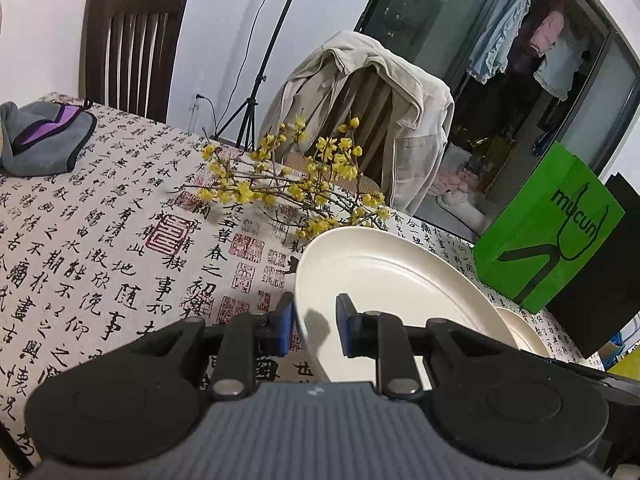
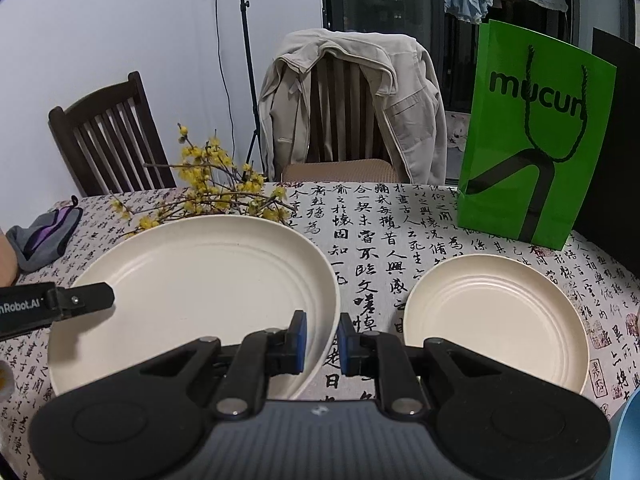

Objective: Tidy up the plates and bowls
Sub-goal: 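Lift the gripped cream plate off the table with both grippers, then carry the held cream plate with both grippers toward the blue bowls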

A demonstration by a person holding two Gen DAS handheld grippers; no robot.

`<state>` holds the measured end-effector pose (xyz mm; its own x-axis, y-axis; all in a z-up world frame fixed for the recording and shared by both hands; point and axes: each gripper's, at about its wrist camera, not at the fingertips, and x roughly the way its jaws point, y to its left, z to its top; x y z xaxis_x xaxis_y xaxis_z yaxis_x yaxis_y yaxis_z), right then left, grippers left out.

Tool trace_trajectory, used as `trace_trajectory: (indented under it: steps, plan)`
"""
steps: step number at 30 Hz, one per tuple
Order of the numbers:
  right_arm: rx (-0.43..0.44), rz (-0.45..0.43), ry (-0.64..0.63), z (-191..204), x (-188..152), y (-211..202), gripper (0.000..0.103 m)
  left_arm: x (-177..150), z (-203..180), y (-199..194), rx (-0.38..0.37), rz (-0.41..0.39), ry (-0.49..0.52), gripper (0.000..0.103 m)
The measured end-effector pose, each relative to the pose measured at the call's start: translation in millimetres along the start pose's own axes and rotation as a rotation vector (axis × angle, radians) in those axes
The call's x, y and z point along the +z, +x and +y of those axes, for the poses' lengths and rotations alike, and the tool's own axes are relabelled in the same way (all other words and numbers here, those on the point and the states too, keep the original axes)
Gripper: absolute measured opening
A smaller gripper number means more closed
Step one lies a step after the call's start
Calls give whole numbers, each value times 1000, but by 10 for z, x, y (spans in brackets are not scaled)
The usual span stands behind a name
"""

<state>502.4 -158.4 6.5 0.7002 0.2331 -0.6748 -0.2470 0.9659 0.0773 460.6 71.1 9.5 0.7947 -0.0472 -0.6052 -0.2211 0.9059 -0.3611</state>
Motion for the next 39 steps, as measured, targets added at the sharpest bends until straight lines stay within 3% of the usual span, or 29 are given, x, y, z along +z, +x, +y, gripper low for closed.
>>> trace_trajectory:
  steps: [39]
  plan:
    - [48, -44, -19, 279, -137, -498, 16, -55, 124, -677, 25, -58, 20, 22]
